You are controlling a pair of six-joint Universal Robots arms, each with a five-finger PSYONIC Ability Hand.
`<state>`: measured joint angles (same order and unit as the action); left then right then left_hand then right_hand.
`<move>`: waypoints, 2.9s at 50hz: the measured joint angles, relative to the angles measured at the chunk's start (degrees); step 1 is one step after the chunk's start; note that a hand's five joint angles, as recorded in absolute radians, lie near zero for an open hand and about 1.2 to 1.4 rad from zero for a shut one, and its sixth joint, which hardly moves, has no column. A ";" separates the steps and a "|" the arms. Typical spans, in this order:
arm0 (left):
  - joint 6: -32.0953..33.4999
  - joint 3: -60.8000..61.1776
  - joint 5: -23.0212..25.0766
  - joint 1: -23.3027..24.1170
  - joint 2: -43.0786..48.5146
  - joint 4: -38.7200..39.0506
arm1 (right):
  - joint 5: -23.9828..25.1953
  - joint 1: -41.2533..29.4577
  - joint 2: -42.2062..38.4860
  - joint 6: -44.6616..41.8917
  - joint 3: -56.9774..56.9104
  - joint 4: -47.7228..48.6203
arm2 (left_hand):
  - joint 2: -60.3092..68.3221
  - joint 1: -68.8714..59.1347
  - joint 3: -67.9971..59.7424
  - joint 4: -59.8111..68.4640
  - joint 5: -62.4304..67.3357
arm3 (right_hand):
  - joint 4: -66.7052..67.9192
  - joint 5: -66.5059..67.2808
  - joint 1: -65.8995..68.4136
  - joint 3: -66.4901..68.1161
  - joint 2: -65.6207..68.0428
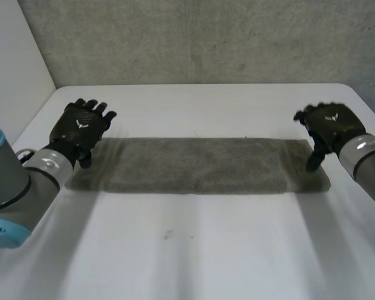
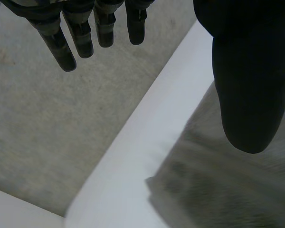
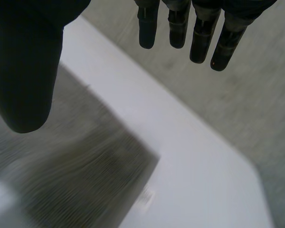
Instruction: Fold the towel.
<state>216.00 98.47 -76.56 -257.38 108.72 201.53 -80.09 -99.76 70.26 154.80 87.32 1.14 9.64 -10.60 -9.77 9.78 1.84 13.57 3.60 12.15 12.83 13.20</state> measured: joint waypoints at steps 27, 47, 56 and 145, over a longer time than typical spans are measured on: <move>-17.19 9.00 -0.06 -1.84 -2.75 8.03 | 2.65 6.84 -11.09 1.95 4.83 8.57 | 0.02 0.00 0.00 0.00 0.00 | 30.65 28.79 25.70 31.39 31.17; -17.12 9.13 0.01 -1.94 -2.67 7.83 | -4.96 12.53 -11.59 -10.81 3.11 10.65 | -0.07 0.60 0.00 -0.08 0.00 | 54.64 51.51 42.23 54.87 54.32; -17.11 9.20 0.01 -1.89 -2.70 7.83 | -12.08 16.50 -8.85 -20.36 1.73 14.23 | -0.07 0.60 0.00 -0.08 0.00 | 54.67 52.25 42.23 54.87 54.32; -18.86 13.30 -0.46 7.97 -4.60 8.44 | -2.25 -9.85 -5.15 3.55 11.13 21.81 | -0.13 0.60 0.01 -0.14 0.01 | 54.62 52.53 40.70 54.86 53.83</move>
<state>197.14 111.77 -77.02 -249.41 104.12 209.97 -82.33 -109.61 65.11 158.35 98.45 22.95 9.51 -10.01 -9.76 9.64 1.85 68.19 56.13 52.86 67.69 67.04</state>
